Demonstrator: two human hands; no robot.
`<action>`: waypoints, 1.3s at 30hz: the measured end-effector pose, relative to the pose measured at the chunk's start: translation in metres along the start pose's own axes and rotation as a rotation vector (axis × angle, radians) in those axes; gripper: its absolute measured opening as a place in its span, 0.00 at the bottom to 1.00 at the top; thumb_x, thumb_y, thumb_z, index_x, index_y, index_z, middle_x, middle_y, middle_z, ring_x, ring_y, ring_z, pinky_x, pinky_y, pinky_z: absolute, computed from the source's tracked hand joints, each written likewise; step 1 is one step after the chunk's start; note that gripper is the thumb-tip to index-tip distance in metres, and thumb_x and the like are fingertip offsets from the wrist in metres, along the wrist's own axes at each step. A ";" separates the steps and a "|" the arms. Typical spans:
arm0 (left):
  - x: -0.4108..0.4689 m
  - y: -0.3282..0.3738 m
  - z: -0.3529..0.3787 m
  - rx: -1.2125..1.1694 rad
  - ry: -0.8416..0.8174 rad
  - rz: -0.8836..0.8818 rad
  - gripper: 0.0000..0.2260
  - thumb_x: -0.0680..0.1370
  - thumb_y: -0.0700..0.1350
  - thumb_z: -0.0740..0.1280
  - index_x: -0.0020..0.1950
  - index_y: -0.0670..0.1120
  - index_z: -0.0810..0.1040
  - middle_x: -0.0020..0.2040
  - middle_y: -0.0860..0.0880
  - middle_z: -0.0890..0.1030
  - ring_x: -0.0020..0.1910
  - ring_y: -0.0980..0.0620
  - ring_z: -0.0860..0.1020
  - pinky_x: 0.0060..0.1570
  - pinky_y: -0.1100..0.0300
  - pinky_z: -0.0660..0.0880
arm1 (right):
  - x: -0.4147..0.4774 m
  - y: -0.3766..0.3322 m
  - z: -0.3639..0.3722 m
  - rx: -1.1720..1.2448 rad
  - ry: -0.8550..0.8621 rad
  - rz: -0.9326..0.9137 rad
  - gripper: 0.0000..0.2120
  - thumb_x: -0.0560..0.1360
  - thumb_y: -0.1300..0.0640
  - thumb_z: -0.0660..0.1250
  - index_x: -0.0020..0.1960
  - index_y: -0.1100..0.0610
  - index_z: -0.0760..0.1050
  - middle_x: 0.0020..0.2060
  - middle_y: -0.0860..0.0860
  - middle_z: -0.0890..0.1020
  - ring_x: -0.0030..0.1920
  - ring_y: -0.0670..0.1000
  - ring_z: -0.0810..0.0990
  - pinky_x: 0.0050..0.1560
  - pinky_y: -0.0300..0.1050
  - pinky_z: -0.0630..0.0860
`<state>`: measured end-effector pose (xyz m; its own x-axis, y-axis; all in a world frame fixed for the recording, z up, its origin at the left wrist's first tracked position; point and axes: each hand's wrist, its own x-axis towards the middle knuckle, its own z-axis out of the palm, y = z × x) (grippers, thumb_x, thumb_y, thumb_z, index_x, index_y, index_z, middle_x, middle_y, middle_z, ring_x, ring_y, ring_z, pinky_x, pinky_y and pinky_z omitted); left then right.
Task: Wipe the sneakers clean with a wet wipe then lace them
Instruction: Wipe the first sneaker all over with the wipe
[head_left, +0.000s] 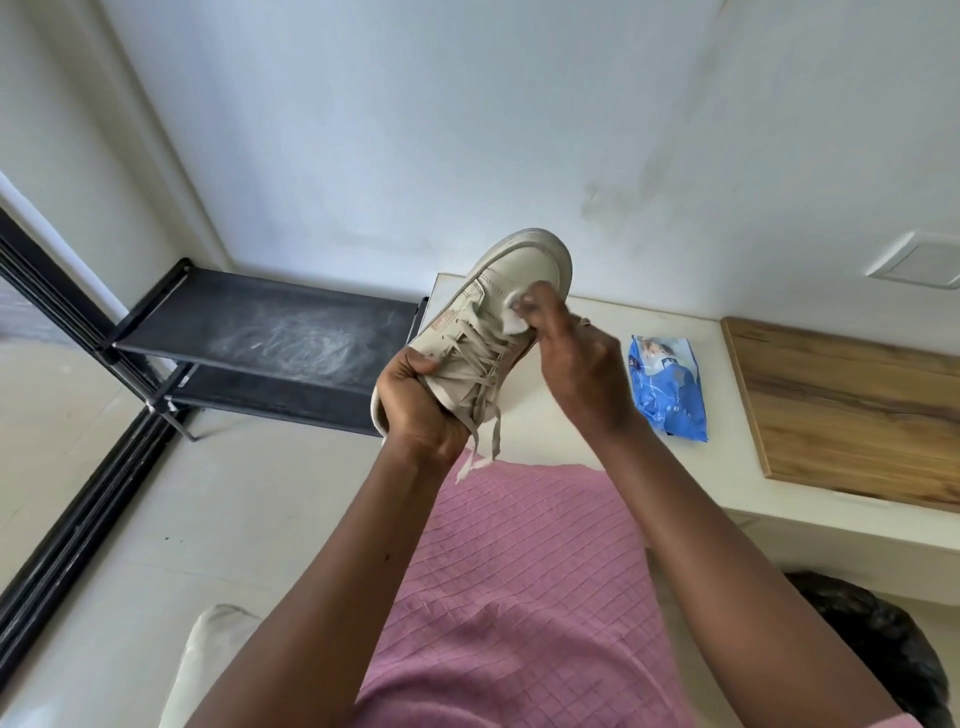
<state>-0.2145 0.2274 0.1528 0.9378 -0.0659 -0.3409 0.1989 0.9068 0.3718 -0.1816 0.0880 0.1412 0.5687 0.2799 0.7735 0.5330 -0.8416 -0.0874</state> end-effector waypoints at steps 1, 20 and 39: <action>0.001 -0.001 0.002 0.019 0.015 -0.008 0.18 0.60 0.40 0.56 0.46 0.38 0.76 0.41 0.41 0.79 0.39 0.41 0.79 0.50 0.51 0.70 | 0.002 0.005 -0.001 -0.031 0.033 0.014 0.13 0.74 0.66 0.67 0.58 0.57 0.71 0.39 0.49 0.84 0.30 0.50 0.80 0.29 0.40 0.73; -0.009 -0.028 0.006 0.350 0.105 0.016 0.20 0.70 0.35 0.49 0.21 0.45 0.68 0.20 0.49 0.68 0.19 0.53 0.65 0.23 0.69 0.59 | 0.028 -0.040 -0.028 0.121 -0.431 0.062 0.17 0.67 0.62 0.52 0.44 0.60 0.80 0.44 0.54 0.83 0.41 0.56 0.83 0.34 0.47 0.79; -0.025 -0.041 -0.008 0.900 -0.053 0.324 0.06 0.62 0.39 0.56 0.24 0.47 0.64 0.16 0.54 0.64 0.17 0.59 0.64 0.20 0.70 0.61 | 0.036 -0.057 -0.024 0.361 -0.434 0.065 0.16 0.66 0.62 0.55 0.40 0.62 0.82 0.37 0.57 0.84 0.38 0.58 0.83 0.37 0.52 0.80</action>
<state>-0.2481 0.1953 0.1386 0.9929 0.0937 -0.0737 0.0509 0.2258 0.9728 -0.2066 0.1347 0.1891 0.7724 0.4611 0.4367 0.6251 -0.6734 -0.3945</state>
